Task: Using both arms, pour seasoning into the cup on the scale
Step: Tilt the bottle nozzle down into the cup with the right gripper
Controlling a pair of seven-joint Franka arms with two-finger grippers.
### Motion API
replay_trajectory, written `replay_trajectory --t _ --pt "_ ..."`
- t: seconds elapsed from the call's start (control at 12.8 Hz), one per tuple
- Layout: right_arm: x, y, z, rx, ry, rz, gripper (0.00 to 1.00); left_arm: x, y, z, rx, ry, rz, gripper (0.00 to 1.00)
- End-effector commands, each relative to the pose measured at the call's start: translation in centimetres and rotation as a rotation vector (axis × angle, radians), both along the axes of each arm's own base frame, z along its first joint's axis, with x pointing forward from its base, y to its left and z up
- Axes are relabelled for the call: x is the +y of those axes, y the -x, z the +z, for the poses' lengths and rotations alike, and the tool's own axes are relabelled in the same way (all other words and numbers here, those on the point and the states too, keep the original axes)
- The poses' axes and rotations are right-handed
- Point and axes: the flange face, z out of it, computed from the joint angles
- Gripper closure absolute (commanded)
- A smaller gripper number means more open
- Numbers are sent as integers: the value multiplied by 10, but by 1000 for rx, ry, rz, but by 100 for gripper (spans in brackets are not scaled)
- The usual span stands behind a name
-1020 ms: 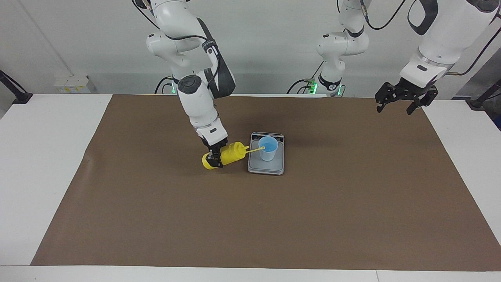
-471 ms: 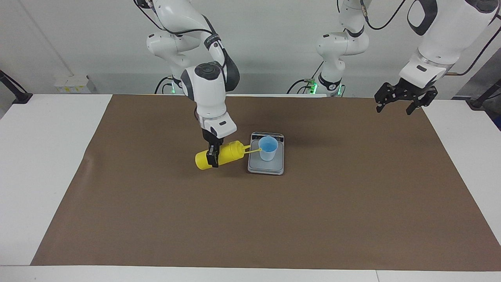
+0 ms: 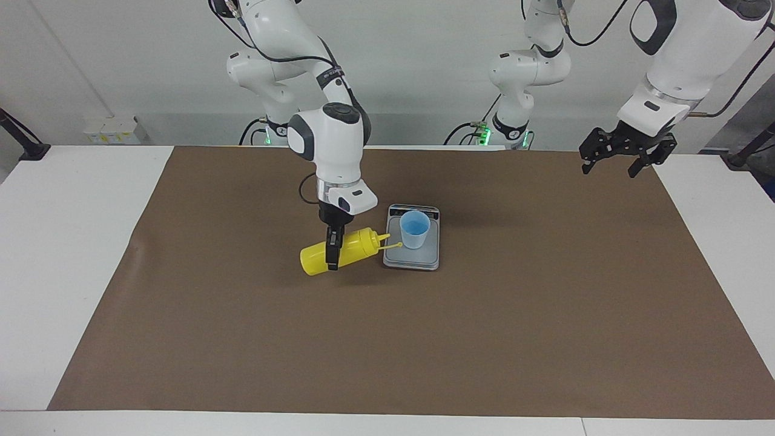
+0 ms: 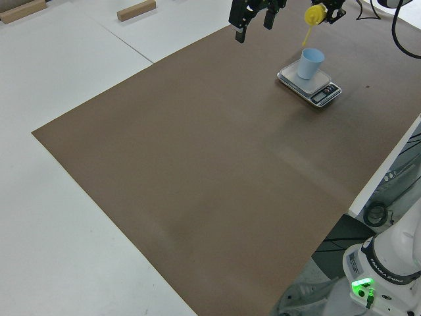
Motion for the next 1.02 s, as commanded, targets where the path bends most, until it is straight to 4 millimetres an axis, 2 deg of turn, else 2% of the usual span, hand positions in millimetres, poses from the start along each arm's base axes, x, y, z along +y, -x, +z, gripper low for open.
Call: replay_trajectory --t 0.0,0.08,0.31,0.39,0.55,0.78,0.94 --pt "4 -2 -4 -54 69 53 100 2 6 0 -2 1 -6 0" --pt "2 -4 -7 -64 78 64 100 3 6 0 -2 1 -4 0" --pt "13 2 -3 -122 176 136 100 3 6 0 -3 -16 -8 0" --pt "29 13 -2 -144 213 180 100 4 6 0 -3 -19 -9 0" --pt "35 19 1 -160 259 196 100 4 7 1 -2 -19 -9 0" --pt "62 39 9 -212 321 246 100 4 6 0 -2 -19 -5 0" --pt "63 48 7 -248 334 229 100 4 6 -1 0 -18 -5 0"
